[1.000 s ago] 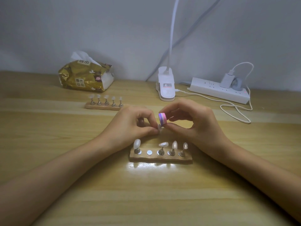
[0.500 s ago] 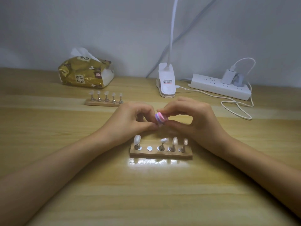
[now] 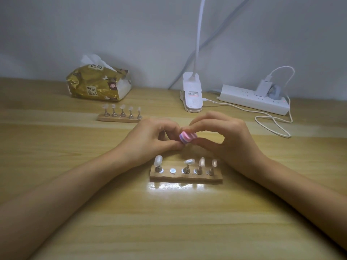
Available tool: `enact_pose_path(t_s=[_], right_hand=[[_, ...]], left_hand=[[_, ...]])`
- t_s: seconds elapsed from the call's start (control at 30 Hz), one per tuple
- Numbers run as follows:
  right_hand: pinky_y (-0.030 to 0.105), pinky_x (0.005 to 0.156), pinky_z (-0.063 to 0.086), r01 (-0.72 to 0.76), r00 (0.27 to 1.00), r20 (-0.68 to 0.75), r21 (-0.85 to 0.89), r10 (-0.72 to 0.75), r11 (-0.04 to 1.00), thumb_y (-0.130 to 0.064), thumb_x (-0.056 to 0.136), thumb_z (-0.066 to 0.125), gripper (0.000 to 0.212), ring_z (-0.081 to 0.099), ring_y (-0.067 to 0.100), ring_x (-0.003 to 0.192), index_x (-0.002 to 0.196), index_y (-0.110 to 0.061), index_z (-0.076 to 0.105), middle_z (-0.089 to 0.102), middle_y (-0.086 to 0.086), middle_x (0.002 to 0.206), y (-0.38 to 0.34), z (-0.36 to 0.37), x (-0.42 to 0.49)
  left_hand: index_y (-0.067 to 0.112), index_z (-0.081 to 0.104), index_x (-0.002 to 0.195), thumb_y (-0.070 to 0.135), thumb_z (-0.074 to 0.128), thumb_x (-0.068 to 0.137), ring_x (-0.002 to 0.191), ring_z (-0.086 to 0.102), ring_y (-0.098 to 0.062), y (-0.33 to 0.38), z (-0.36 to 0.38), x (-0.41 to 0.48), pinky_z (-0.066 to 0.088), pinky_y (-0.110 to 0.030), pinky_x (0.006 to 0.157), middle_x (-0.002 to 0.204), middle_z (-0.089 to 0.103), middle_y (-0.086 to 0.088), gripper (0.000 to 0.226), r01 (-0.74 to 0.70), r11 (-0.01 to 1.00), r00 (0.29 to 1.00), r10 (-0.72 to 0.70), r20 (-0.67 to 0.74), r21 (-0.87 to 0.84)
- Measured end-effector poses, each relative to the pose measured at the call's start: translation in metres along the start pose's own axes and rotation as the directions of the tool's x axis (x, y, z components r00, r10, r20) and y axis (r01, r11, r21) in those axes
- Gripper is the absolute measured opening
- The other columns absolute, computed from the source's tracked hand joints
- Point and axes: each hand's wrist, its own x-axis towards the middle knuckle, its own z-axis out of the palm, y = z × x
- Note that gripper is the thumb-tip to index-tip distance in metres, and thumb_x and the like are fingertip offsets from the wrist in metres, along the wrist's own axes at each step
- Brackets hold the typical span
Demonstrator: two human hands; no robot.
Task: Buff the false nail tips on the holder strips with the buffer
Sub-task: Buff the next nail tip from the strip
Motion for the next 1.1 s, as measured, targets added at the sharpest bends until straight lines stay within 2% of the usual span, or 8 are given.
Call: enact_pose_path(t_s=[0.13, 0.23, 0.37, 0.47, 0.6, 0.7, 0.8, 1.1], right_hand=[[0.033, 0.078, 0.055, 0.017, 1.0, 0.02, -0.003, -0.017, 1.0, -0.004, 0.082, 0.08, 0.016, 0.067, 0.02, 0.085, 0.096, -0.002, 0.075, 0.07, 0.006, 0.094, 0.001, 0.0, -0.003], [0.036, 0.079, 0.056, -0.089, 0.996, 0.031, 0.086, 0.086, 0.992, -0.002, 0.081, 0.08, 0.014, 0.068, 0.018, 0.086, 0.094, -0.001, 0.074, 0.072, 0.003, 0.093, 0.0015, -0.0013, -0.0026], [0.029, 0.08, 0.055, 0.037, 0.999, 0.009, 0.007, -0.037, 0.999, -0.003, 0.083, 0.079, 0.015, 0.067, 0.019, 0.087, 0.097, -0.003, 0.075, 0.07, 0.006, 0.095, -0.0021, 0.0015, -0.001], [0.039, 0.08, 0.056, -0.072, 0.997, 0.03, 0.076, 0.07, 0.994, 0.001, 0.082, 0.079, 0.014, 0.067, 0.022, 0.087, 0.095, -0.002, 0.074, 0.071, 0.006, 0.093, 0.0005, -0.0027, -0.0016], [0.032, 0.079, 0.057, -0.009, 1.0, 0.008, 0.034, 0.009, 0.999, -0.003, 0.082, 0.08, 0.012, 0.069, 0.022, 0.085, 0.093, -0.002, 0.075, 0.072, 0.006, 0.092, -0.0006, -0.001, -0.0033], [0.038, 0.081, 0.058, -0.126, 0.992, 0.01, 0.129, 0.125, 0.984, -0.007, 0.083, 0.079, 0.013, 0.07, 0.02, 0.086, 0.093, -0.001, 0.075, 0.073, 0.004, 0.092, -0.002, -0.0033, -0.0022], [0.034, 0.079, 0.057, -0.011, 1.0, -0.005, 0.054, 0.011, 0.998, -0.005, 0.083, 0.079, 0.012, 0.069, 0.022, 0.085, 0.094, -0.001, 0.075, 0.072, 0.006, 0.092, -0.005, -0.0004, -0.0012], [0.037, 0.081, 0.058, -0.123, 0.992, 0.048, 0.131, 0.118, 0.984, -0.003, 0.084, 0.079, 0.011, 0.069, 0.019, 0.085, 0.093, -0.003, 0.074, 0.073, 0.004, 0.09, -0.0054, -0.0029, -0.002]], left_hand=[[0.023, 0.071, 0.07, 0.013, 0.082, 0.076, 0.061, 0.047, -0.008, 0.0008, 0.0003, -0.0006, 0.038, -0.025, 0.057, 0.069, 0.063, 0.011, 0.016, 0.024, 1.0, 1.0, -0.024, -0.001, -0.018], [0.025, 0.071, 0.071, 0.015, 0.083, 0.076, 0.063, 0.049, -0.009, 0.0003, 0.0006, -0.0003, 0.042, -0.031, 0.063, 0.075, 0.066, 0.007, 0.016, 0.021, 1.0, 1.0, -0.021, -0.004, -0.006], [0.023, 0.075, 0.084, 0.033, 0.077, 0.077, 0.063, 0.044, -0.01, -0.0001, 0.0021, -0.0011, 0.039, -0.034, 0.063, 0.08, 0.064, 0.012, 0.012, 0.02, 1.0, 1.0, -0.02, 0.006, 0.003], [0.021, 0.072, 0.077, 0.02, 0.081, 0.079, 0.061, 0.046, -0.013, 0.0008, 0.0017, -0.001, 0.041, -0.035, 0.062, 0.074, 0.065, 0.011, 0.009, 0.019, 1.0, 1.0, -0.018, 0.016, -0.012], [0.018, 0.071, 0.075, 0.014, 0.08, 0.08, 0.066, 0.054, -0.024, 0.0007, 0.0008, -0.0005, 0.048, -0.042, 0.067, 0.081, 0.069, 0.003, 0.011, 0.022, 0.999, 0.999, -0.022, 0.029, -0.026], [0.02, 0.072, 0.075, 0.013, 0.081, 0.079, 0.065, 0.055, -0.017, 0.0007, 0.0013, -0.0007, 0.05, -0.046, 0.07, 0.078, 0.068, 0.009, 0.012, 0.028, 0.999, 0.999, -0.027, 0.029, -0.037], [0.02, 0.074, 0.082, 0.026, 0.078, 0.078, 0.063, 0.05, -0.012, 0.0014, 0.0018, -0.0012, 0.045, -0.04, 0.063, 0.076, 0.066, 0.007, 0.008, 0.01, 1.0, 1.0, -0.009, 0.029, -0.023], [0.022, 0.071, 0.074, 0.014, 0.081, 0.079, 0.061, 0.049, -0.009, 0.0009, 0.0009, 0.0001, 0.045, -0.041, 0.064, 0.075, 0.067, 0.009, 0.013, 0.036, 0.999, 0.999, -0.035, 0.034, -0.014]])
